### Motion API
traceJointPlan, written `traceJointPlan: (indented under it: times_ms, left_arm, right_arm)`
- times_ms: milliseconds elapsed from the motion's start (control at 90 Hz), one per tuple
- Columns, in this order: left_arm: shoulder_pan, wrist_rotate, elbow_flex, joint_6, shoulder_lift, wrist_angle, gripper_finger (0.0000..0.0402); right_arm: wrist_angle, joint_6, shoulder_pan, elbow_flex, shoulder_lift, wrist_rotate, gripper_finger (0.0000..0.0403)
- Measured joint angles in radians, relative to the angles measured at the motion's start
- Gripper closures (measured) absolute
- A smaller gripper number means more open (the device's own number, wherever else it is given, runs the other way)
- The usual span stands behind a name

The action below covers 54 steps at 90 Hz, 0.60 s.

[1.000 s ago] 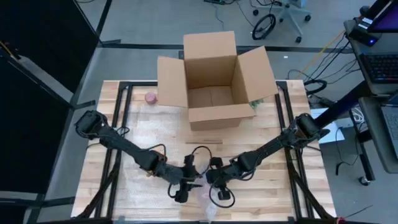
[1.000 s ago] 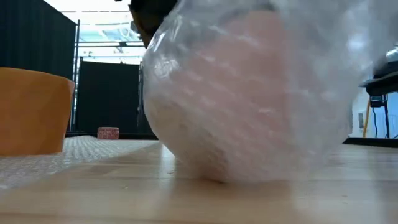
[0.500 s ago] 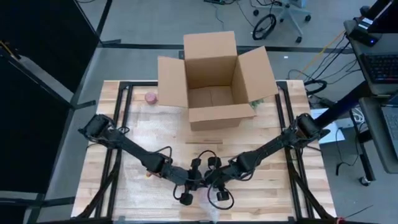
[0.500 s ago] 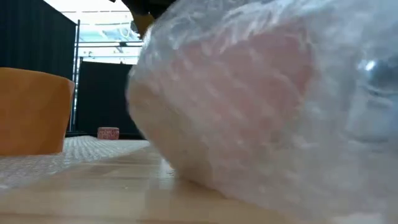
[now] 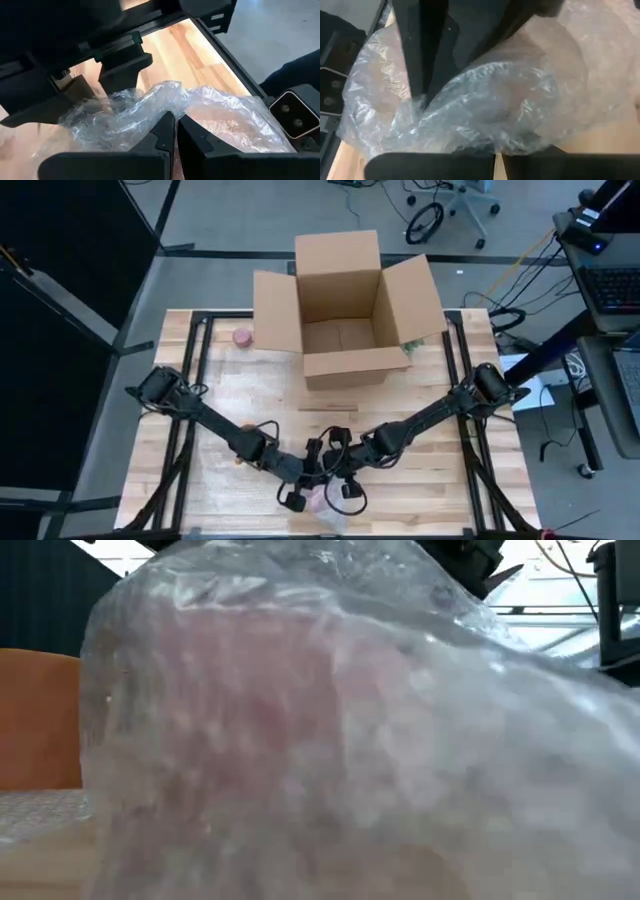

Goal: Wrap mug
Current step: Wrap the pink cup with the bubble wrap

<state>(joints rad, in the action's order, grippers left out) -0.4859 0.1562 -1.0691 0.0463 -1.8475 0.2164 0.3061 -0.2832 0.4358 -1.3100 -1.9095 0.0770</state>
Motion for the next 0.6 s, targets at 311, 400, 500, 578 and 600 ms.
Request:
traceJointPlan:
  times_ms: [311, 400, 500, 578, 600]
  left_arm:
    - [-0.001, 0.000, -0.001, 0.028, 0.044, -0.117, 0.0402]
    - [-0.002, -0.004, -0.023, 0.066, 0.051, -0.180, 0.0402]
    - [-0.002, -0.039, -0.067, 0.103, 0.067, -0.328, 0.0401]
    - [-0.001, -0.047, -0.115, 0.130, 0.067, -0.448, 0.0393]
    - [0.001, -0.047, -0.130, 0.130, 0.067, -0.489, 0.0389]
  right_arm:
    - [0.005, -0.053, 0.002, 0.014, 0.002, -0.053, 0.0403]
    - [-0.001, -0.094, 0.002, 0.029, 0.004, -0.053, 0.0402]
    - [0.000, -0.131, -0.006, 0.037, 0.004, -0.057, 0.0386]
    - [0.006, -0.147, -0.012, 0.039, 0.004, -0.057, 0.0357]
    - [0.005, -0.147, -0.015, 0.039, 0.004, -0.057, 0.0347]
